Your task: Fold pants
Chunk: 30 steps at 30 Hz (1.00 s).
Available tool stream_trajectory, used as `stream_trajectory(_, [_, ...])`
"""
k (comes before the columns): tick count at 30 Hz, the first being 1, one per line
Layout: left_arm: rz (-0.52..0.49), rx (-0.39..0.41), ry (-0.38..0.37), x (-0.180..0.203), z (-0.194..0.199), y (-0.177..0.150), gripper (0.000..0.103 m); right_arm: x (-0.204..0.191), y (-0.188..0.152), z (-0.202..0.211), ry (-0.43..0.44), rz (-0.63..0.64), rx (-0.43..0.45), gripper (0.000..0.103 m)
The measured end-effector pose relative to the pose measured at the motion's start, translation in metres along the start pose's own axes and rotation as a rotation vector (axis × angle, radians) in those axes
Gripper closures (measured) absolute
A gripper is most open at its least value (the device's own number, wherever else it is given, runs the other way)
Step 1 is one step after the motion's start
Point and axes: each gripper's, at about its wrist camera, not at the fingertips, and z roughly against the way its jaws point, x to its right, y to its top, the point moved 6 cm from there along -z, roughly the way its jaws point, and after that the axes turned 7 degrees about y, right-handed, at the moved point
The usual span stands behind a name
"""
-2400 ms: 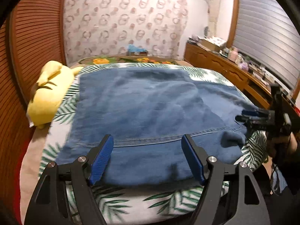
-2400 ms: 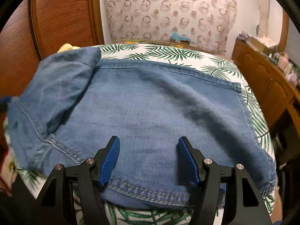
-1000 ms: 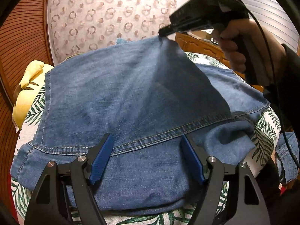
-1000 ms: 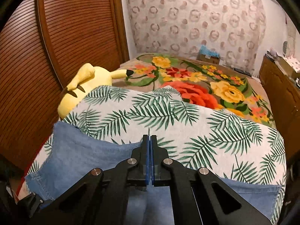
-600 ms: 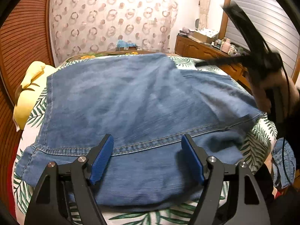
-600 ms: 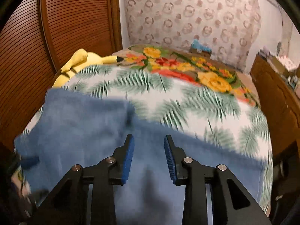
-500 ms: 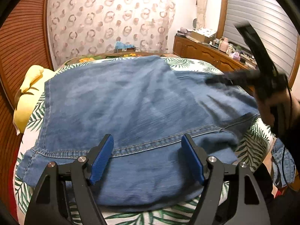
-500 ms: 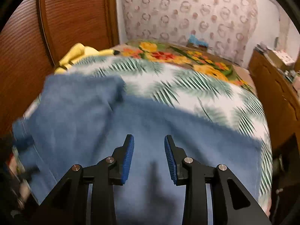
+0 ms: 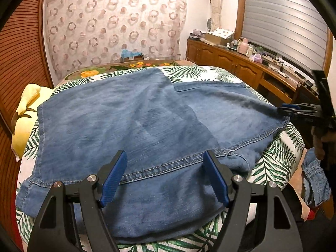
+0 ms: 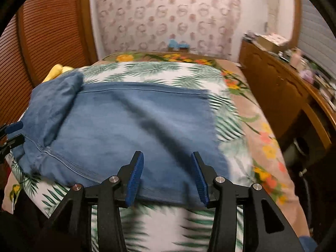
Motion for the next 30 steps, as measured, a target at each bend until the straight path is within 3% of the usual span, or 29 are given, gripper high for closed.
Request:
stream_trajectory(8, [-0.005, -0.024, 0.0, 0.002, -0.01, 0.003, 0.027, 0.042, -0.027, 0.021, -0.072, -0.098, 0.014, 0.053])
stream_trajectory(16, [-0.029, -0.077, -0.015, 0.014, -0.022, -0.016, 0.027, 0.039, -0.029, 0.014, -0.047, -0.127, -0.012, 0.049])
stream_trajectory(27, [-0.03, -0.078, -0.009, 0.016, -0.022, -0.021, 0.027, 0.036, -0.028, -0.005, 0.006, -0.096, -0.049, 0.049])
stream_trajectory(29, [-0.029, -0.078, -0.009, 0.017, -0.022, -0.021, 0.027, 0.035, -0.028, -0.005, -0.001, -0.084, -0.048, 0.057])
stream_trajectory(30, [-0.027, -0.078, -0.009, 0.017, -0.021, -0.021, 0.027, 0.036, -0.028, -0.005, -0.005, -0.077, -0.049, 0.067])
